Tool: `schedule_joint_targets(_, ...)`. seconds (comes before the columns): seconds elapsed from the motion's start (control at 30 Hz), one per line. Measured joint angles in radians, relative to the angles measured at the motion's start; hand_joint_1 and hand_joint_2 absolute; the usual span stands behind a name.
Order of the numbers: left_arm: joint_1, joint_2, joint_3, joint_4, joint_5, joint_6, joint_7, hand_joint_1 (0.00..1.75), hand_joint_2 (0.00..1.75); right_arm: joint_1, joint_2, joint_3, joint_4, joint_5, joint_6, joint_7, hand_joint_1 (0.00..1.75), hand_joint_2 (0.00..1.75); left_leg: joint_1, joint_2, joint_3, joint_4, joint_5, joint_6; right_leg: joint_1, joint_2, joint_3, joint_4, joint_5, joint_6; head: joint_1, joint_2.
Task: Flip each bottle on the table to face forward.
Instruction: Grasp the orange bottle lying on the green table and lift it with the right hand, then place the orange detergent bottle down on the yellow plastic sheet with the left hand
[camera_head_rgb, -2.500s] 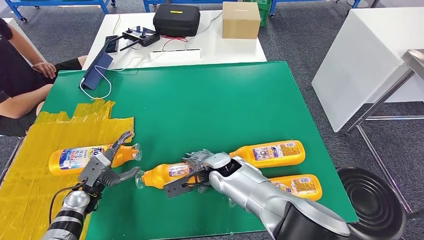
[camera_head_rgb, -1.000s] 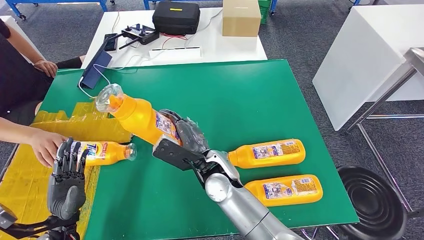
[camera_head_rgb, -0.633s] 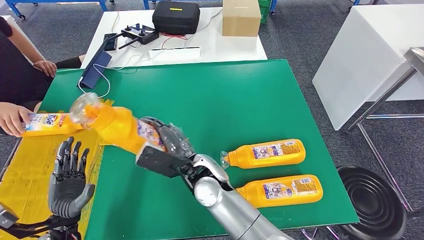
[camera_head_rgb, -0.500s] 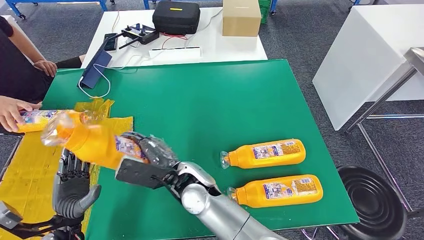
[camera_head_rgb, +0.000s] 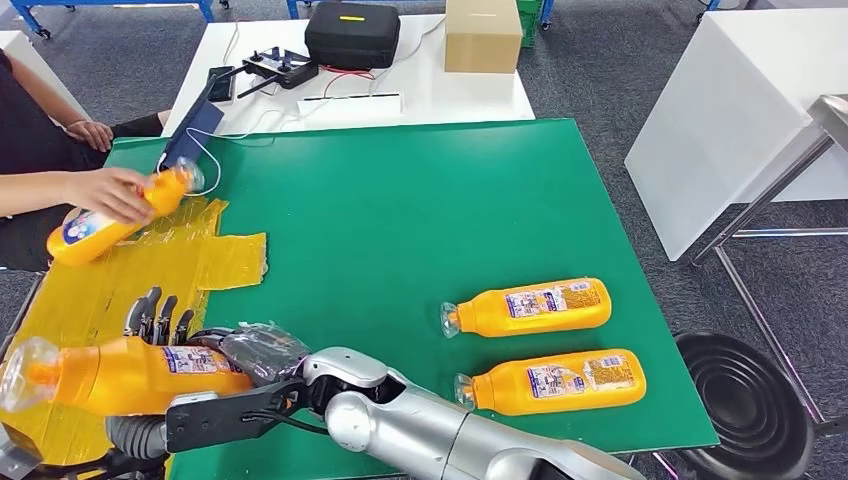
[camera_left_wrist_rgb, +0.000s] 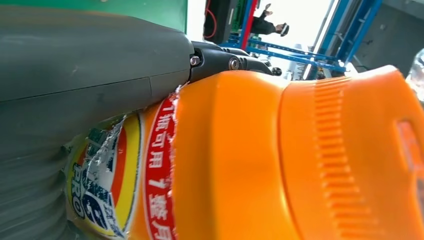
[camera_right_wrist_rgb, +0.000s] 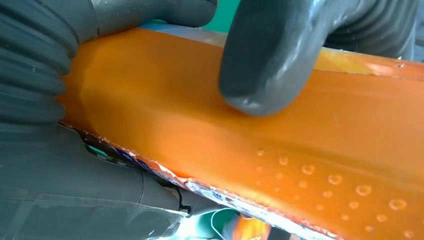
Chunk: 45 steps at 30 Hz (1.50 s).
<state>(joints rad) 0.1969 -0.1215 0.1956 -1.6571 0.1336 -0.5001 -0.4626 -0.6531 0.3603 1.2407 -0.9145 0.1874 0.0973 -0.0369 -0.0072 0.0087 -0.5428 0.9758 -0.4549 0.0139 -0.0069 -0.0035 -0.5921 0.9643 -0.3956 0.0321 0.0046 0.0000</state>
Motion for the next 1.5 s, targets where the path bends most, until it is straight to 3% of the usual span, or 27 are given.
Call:
schedule_joint_targets(0.07,0.004,0.0,0.0,0.0,0.003,0.0,0.0,0.0,1.75,-0.01,0.0,0.015,0.01,-0.002,0.001,0.0,1.75,1.75,0.0,0.0,0.0,0.0,0.0,0.0,0.0,0.0,0.0,0.0,0.0,0.0,0.0,0.0)
schedule_joint_targets(0.2,0.011,0.001,0.0,0.0,0.007,-0.001,0.001,1.71,1.75,-0.023,0.0,0.033,0.025,-0.002,0.006,-0.001,1.75,1.75,0.0,0.0,0.0,0.0,0.0,0.0,0.0,0.0,0.0,0.0,0.0,0.0,0.0,0.0)
schedule_joint_targets(0.97,0.018,0.005,0.0,0.0,0.006,-0.018,-0.021,1.75,1.75,-0.038,0.004,0.053,0.062,0.004,0.008,-0.012,1.74,1.75,0.0,0.001,0.0,0.0,0.0,0.0,0.0,0.0,0.0,0.0,0.0,0.0,0.0,0.0)
schedule_joint_targets(1.03,0.018,0.005,0.0,0.0,0.006,-0.018,-0.021,1.75,1.75,-0.038,0.004,0.053,0.063,0.005,0.008,-0.012,0.9,1.75,0.0,0.001,0.0,0.0,0.0,0.0,0.0,0.0,0.0,0.0,0.0,0.0,0.0,0.0)
schedule_joint_targets(1.1,0.018,0.005,0.0,0.0,0.0,-0.015,-0.023,1.75,1.75,-0.038,0.004,0.053,0.065,0.009,0.004,-0.012,0.03,0.87,0.0,0.001,0.0,0.0,0.0,0.0,0.0,0.0,0.0,0.0,0.0,0.0,0.0,0.0)
schedule_joint_targets(1.17,0.016,0.005,0.0,0.0,-0.046,0.013,-0.035,1.75,1.75,-0.03,0.004,0.051,0.071,0.031,-0.021,-0.003,0.0,0.0,0.0,0.0,0.001,0.0,0.0,0.0,0.0,0.0,0.0,0.0,0.0,0.0,0.0,0.0)
schedule_joint_targets(1.23,0.008,0.005,-0.002,-0.003,-0.173,0.099,-0.057,1.75,1.75,-0.01,0.001,0.037,0.079,0.072,-0.074,0.016,0.0,0.0,0.0,0.0,0.001,0.0,0.0,0.0,0.0,0.0,0.0,0.0,0.0,0.0,0.0,0.0)
schedule_joint_targets(1.3,-0.01,0.005,-0.004,-0.008,-0.349,0.244,-0.066,1.75,1.75,0.011,-0.012,0.005,0.082,0.116,-0.117,0.031,0.0,0.0,0.0,0.0,0.001,0.0,0.0,0.0,0.0,0.0,0.0,0.0,0.0,0.0,0.0,0.0)
schedule_joint_targets(1.5,-0.045,0.025,0.0,-0.006,-0.926,0.779,-0.017,1.75,1.75,0.068,-0.12,-0.168,-0.057,0.204,-0.099,0.049,0.0,0.0,-0.001,-0.001,0.001,0.0,0.0,0.0,0.0,0.0,0.001,0.0,0.001,0.0,0.0,0.0)
